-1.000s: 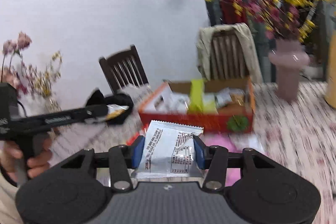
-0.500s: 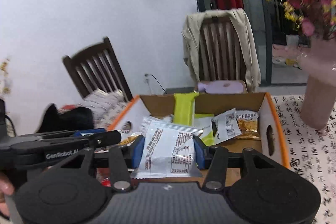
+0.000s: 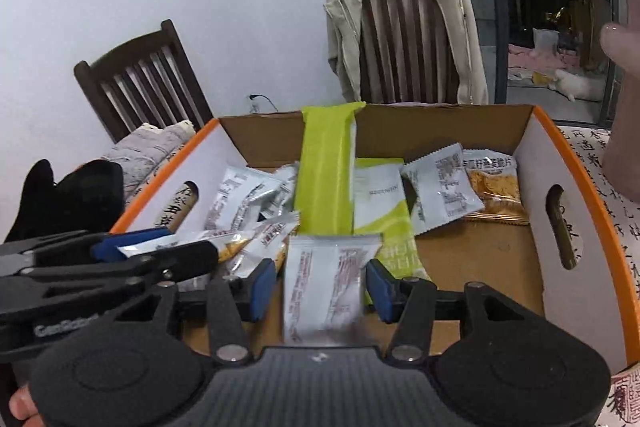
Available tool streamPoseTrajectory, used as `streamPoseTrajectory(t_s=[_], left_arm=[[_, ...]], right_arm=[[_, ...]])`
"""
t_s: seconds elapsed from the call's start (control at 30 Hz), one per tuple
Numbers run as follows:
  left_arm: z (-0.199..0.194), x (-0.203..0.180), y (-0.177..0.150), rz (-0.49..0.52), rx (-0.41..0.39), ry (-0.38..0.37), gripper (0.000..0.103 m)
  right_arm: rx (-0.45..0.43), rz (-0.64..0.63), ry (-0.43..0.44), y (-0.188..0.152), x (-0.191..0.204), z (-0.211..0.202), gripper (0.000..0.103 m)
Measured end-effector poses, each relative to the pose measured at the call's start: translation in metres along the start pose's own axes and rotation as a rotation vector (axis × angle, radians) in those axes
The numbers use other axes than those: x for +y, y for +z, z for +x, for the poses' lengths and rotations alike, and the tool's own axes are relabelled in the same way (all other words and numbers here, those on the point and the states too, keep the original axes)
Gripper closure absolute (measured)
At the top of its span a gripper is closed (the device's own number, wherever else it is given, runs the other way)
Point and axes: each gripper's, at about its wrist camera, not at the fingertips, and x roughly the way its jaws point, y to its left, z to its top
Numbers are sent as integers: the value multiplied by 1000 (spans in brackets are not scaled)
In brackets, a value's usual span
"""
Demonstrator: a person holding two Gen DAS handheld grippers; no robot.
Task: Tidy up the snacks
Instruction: 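Withdraw both tools from the box back toward the snack pile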
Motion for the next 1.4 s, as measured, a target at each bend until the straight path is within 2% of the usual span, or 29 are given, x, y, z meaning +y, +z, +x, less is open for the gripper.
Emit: streamPoseTrajectory(t_s=[0.1, 0.23, 0.33, 0.4, 0.5, 0.6, 0.73, 0.87, 0.97, 1.17, 1.4], left_arm=[[-11, -5, -1, 35, -11, 5, 40], [-37, -12, -2, 59, -36, 14, 35], [-64, -19, -7, 71, -67, 55, 34], [-83, -26, -14, 94, -87, 74, 32], [-119, -37, -27, 105, -118, 92, 28], [-152, -49, -41, 114, -150, 98, 23], [-194, -68, -66, 133, -180, 90, 16], [-224, -86, -92, 128, -197, 83, 15], [-244, -100, -113, 128, -204, 69, 14], [-279, -113, -152, 69, -201, 38, 11], [-305, -111, -200, 13, -143, 88, 11]], right_arm=[[-21, -3, -13, 1, -1, -11, 40], [-59, -19, -16, -1, 0, -38, 37], [-91, -38, -27, -6, 1, -66, 34], [-121, -59, -32, -13, 2, -90, 27], [-164, -108, -57, -27, 5, -126, 24], [-198, -143, -70, -48, 8, -162, 17], [-231, -181, -78, -79, 13, -204, 15], [-253, -177, -73, -116, 12, -240, 8], [-254, -164, -67, -142, 13, -261, 8], [-267, -144, -94, -194, 15, -299, 5], [-250, -107, -131, -250, 12, -327, 4]])
